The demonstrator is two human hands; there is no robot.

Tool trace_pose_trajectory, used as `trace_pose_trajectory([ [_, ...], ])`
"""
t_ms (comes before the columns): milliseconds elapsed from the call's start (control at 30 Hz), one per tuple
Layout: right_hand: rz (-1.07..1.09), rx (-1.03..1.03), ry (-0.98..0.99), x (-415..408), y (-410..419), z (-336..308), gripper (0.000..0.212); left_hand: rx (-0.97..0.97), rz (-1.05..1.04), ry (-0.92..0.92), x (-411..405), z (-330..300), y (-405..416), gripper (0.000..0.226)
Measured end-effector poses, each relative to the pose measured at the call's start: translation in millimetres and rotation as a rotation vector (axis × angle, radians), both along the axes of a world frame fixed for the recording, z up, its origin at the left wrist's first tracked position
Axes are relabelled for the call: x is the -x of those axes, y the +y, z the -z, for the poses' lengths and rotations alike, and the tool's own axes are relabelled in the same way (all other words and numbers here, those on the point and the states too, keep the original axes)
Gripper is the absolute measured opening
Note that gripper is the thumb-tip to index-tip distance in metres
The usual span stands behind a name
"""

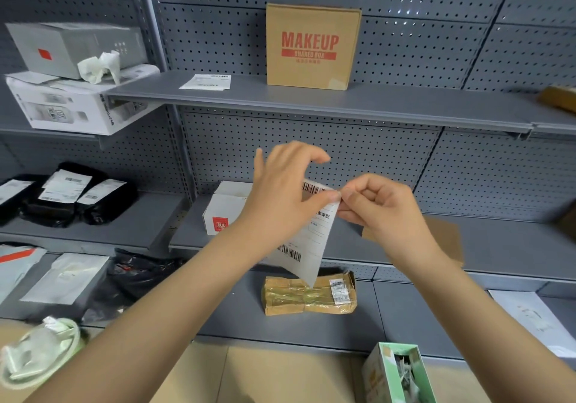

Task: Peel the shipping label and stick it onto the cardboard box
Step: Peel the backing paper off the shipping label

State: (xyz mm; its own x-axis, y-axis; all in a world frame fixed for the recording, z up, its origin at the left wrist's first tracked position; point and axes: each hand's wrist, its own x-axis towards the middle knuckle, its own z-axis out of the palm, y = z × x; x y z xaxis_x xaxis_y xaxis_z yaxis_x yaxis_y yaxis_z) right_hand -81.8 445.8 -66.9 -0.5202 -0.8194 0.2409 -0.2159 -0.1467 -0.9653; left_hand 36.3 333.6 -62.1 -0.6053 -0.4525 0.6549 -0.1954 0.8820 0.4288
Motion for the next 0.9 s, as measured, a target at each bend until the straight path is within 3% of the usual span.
trace_pose_trajectory([
  [133, 0.037, 0.045, -0.151, -3.1, -3.4, 6.7, 0.018, 0.058, -0.039, 0.118, 2.7, 8.1, 3.7, 0.024],
  [300, 0.039, 0.066, -0.183, -5.3, -4.2, 14.6, 0.019, -0.244, 0.085, 0.065, 3.1, 14.9, 7.2, 0.018],
  [500, 0.021, 0.073, -0.189, -6.0, -5.6, 16.1, 0.023, -0.370, 0.085, 0.032, 3.7, 15.6, 4.9, 0.014],
  [900, 0.080, 0.123, -0.149, 0.3, -10.8, 31.3, 0.017, -0.217, 0.101, 0.043, 11.5, 22.1, 5.3, 0.006],
])
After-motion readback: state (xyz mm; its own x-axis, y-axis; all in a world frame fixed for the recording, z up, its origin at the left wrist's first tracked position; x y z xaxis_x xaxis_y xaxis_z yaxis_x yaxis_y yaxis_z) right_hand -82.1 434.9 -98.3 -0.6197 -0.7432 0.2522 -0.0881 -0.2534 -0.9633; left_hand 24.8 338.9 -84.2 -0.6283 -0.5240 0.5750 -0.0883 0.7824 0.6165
